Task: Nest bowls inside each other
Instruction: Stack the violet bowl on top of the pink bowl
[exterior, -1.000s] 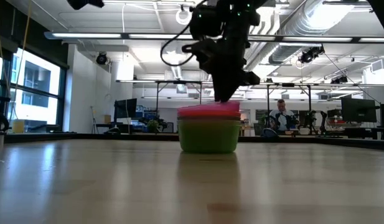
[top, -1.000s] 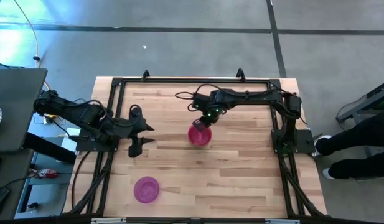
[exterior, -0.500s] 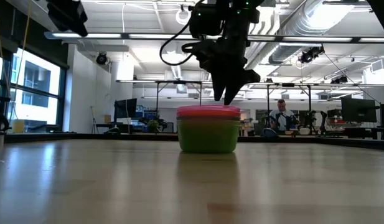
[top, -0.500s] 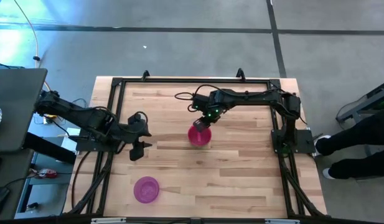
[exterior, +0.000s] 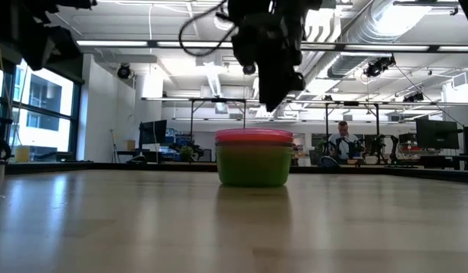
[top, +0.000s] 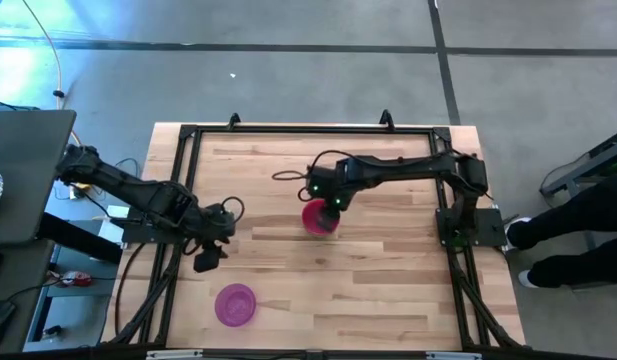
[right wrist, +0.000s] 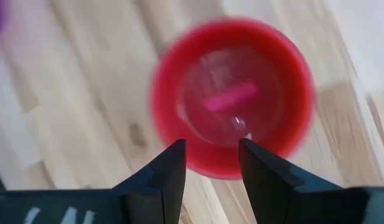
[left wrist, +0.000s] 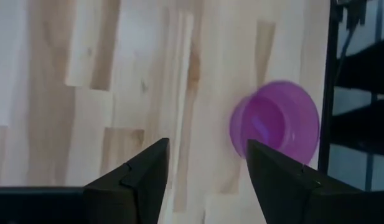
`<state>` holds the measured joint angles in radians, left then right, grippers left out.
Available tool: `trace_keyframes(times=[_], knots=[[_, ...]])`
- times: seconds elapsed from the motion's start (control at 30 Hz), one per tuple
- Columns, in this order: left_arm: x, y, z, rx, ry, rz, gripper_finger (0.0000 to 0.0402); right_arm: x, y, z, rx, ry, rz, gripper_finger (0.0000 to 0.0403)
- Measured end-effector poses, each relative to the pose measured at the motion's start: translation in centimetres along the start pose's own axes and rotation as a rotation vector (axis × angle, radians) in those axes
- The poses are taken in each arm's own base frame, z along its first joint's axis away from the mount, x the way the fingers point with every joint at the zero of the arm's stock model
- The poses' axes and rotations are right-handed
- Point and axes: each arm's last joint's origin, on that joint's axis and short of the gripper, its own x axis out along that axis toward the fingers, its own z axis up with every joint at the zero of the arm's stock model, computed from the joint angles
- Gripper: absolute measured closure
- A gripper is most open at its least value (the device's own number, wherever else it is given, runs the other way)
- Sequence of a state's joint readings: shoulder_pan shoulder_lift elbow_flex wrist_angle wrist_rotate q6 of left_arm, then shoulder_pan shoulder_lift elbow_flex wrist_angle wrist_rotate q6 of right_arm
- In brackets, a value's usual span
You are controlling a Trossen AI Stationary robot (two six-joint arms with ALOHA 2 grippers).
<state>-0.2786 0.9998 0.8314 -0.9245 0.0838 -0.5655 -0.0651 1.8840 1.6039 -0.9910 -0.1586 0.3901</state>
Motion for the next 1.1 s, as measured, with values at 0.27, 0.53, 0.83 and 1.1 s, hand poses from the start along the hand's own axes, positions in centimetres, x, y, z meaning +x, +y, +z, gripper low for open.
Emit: trace_keyframes(times=[0.27,0.53,0.83,1.1], knots=[[1.5,-1.4,-0.3,0.074,0.073,-0.003,0.0223,-2.5,3.2,0.1,-0.277,-0.166,0.087,0.0263],[4.8,-2.9,0.0,0.114,0.173,-0.020,0.0225,-5.5,4.6,0.3,-0.399,-0.364,0.150,0.0263],[8.4,-4.0,0.3,0.124,0.228,-0.009,0.0227,-7.8,4.8,-0.2,-0.436,-0.443,0.170,0.0263],[10.2,-4.6,0.9,0.095,0.195,-0.032,0.0229,-10.2,5.6,-0.5,-0.520,-0.559,0.268,0.0263]])
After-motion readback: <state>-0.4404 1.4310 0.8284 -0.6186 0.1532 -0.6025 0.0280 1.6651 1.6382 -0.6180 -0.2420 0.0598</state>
